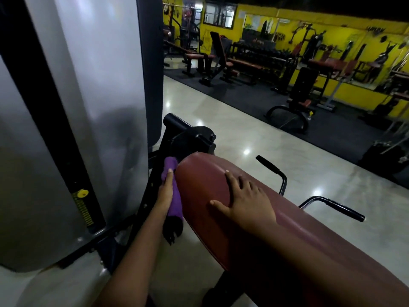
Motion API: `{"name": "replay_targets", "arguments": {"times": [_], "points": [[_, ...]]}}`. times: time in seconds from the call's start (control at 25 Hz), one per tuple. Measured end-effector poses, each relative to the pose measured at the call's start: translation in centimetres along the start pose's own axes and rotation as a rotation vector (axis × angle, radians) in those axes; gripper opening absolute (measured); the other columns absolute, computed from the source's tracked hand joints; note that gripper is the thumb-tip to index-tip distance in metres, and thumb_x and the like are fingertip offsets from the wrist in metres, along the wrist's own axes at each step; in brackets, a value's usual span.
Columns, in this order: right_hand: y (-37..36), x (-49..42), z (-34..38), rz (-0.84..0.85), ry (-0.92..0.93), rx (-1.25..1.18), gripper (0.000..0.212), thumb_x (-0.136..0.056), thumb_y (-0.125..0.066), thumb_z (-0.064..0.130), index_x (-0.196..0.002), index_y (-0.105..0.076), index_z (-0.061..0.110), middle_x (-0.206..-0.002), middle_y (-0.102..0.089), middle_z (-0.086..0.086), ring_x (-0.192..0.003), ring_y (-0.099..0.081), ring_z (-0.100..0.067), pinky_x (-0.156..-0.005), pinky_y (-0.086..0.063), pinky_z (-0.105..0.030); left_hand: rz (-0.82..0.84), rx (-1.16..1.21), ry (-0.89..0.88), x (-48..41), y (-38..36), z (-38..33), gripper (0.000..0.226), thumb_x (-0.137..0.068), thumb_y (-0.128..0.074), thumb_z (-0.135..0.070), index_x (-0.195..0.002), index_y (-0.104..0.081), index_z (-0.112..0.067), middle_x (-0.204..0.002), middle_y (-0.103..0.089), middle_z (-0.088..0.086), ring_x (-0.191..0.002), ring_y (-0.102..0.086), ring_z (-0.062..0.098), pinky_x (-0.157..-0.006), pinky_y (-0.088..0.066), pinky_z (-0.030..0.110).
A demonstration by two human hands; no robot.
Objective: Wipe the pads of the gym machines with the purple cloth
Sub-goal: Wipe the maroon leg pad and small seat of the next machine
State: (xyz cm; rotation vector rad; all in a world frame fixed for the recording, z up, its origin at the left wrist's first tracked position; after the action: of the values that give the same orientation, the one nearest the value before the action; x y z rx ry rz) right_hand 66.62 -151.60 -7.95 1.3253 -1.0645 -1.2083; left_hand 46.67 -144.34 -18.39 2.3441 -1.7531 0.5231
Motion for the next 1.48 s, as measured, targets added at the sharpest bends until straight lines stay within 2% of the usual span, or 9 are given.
{"name": "replay_targets", "arguments": {"times": [0.32,0.68,0.92,1.0,1.04,1.08,1.12,1.28,1.48], "points": [[0.0,0.0,0.3,-0.040,0.007,0.056,0.090,-0.078,-0.019,0.081,-0.148,-0.001,0.027,-0.149,-0.028,-0.012,-0.134,-0.033,-0.030,-0.107,-0.030,-0.040,0.287,-0.099,-0.019,-4.3,-2.6,-3.9,0.057,-0.090,-0.047,-0.054,-0.113,-0.064,-0.004,-0.117,-0.064,0.020,-0.110,-0.060,0.034,-0.104,-0.042,0.043],[2.5,1.6,1.8,-0.029,0.139,-0.230,0.063,-0.090,-0.048,0.052,-0.145,-0.026,0.031,-0.156,-0.017,0.000,-0.140,-0.025,-0.019,-0.114,-0.019,-0.035,-0.205,0.026,-0.162,5.8,3.2,-3.3,0.069,-0.092,-0.036,-0.059,-0.138,-0.042,-0.008,-0.137,-0.049,0.015,-0.125,-0.048,0.033,-0.108,-0.035,0.041],[1.6,10.6,6.0,0.104,0.086,-1.149,0.052,-0.088,-0.058,0.044,-0.136,-0.045,0.029,-0.138,-0.047,0.007,-0.124,-0.046,-0.008,-0.103,-0.042,-0.029,0.043,0.279,-0.016,13.1,1.6,5.3,0.095,-0.059,-0.047,-0.090,-0.129,-0.054,-0.026,-0.134,-0.057,0.006,-0.116,-0.058,0.023,-0.110,-0.036,0.040],[-0.7,13.1,6.5,0.171,-0.018,-1.203,0.068,-0.080,-0.057,0.059,-0.140,-0.038,0.033,-0.142,-0.041,0.005,-0.129,-0.042,-0.012,-0.109,-0.036,-0.036,0.138,0.184,-0.164,19.4,-0.8,4.1,0.080,-0.076,-0.039,-0.081,-0.133,-0.047,-0.026,-0.137,-0.053,0.006,-0.121,-0.051,0.020,-0.113,-0.025,0.029],[-1.1,13.9,6.0,0.155,-0.061,-1.201,0.073,-0.076,-0.058,0.062,-0.140,-0.038,0.034,-0.141,-0.043,-0.001,-0.129,-0.044,-0.017,-0.110,-0.035,-0.036,0.302,0.507,-0.082,22.4,-2.8,3.6,0.078,-0.084,-0.037,-0.073,-0.140,-0.038,-0.018,-0.140,-0.048,0.007,-0.127,-0.046,0.021,-0.112,-0.023,0.025],[-1.1,14.4,5.0,0.130,-0.084,-1.189,0.074,-0.072,-0.056,0.060,-0.140,-0.039,0.033,-0.139,-0.047,-0.007,-0.126,-0.047,-0.021,-0.109,-0.036,-0.035,0.208,0.626,0.135,24.7,-2.9,4.5,0.072,-0.090,-0.035,-0.064,-0.138,-0.039,-0.011,-0.139,-0.049,0.010,-0.127,-0.046,0.020,-0.108,-0.030,0.024],[-0.2,15.2,3.8,0.094,-0.097,-1.155,0.073,-0.070,-0.053,0.055,-0.138,-0.042,0.032,-0.135,-0.051,-0.009,-0.123,-0.050,-0.023,-0.106,-0.038,-0.033,0.121,0.363,-0.002,25.8,-3.0,4.3,0.066,-0.093,-0.031,-0.059,-0.131,-0.047,-0.009,-0.130,-0.056,0.009,-0.122,-0.051,0.020,-0.102,-0.039,0.025],[4.8,17.5,-1.4,0.026,0.066,-0.712,0.056,-0.076,-0.053,0.044,-0.131,-0.048,0.040,-0.132,-0.049,-0.006,-0.119,-0.050,-0.025,-0.099,-0.041,-0.033,0.122,0.542,-0.039,27.8,-5.7,6.7,0.055,-0.093,-0.021,-0.061,-0.115,-0.058,-0.026,-0.112,-0.065,-0.005,-0.102,-0.059,0.011,-0.093,-0.043,0.015],[7.0,19.8,-5.9,0.015,0.352,0.227,0.056,-0.086,-0.050,0.039,-0.140,-0.033,0.038,-0.158,-0.008,-0.001,-0.141,-0.014,-0.032,-0.112,-0.016,-0.049,-0.023,0.457,0.067,26.5,-10.4,15.0,0.099,-0.064,-0.029,-0.088,-0.140,-0.041,-0.026,-0.145,-0.043,-0.003,-0.131,-0.043,0.021,-0.112,-0.033,0.043]]}}
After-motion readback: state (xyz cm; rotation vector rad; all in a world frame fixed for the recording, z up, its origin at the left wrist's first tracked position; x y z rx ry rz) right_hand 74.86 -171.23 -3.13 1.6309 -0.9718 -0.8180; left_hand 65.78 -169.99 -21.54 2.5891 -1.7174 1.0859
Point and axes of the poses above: each hand's wrist, its own x-axis away from the middle knuckle, its own y-axis out of the back of the hand, z = x × y, the point moved 8 cm from there along -x, towards the middle knuckle
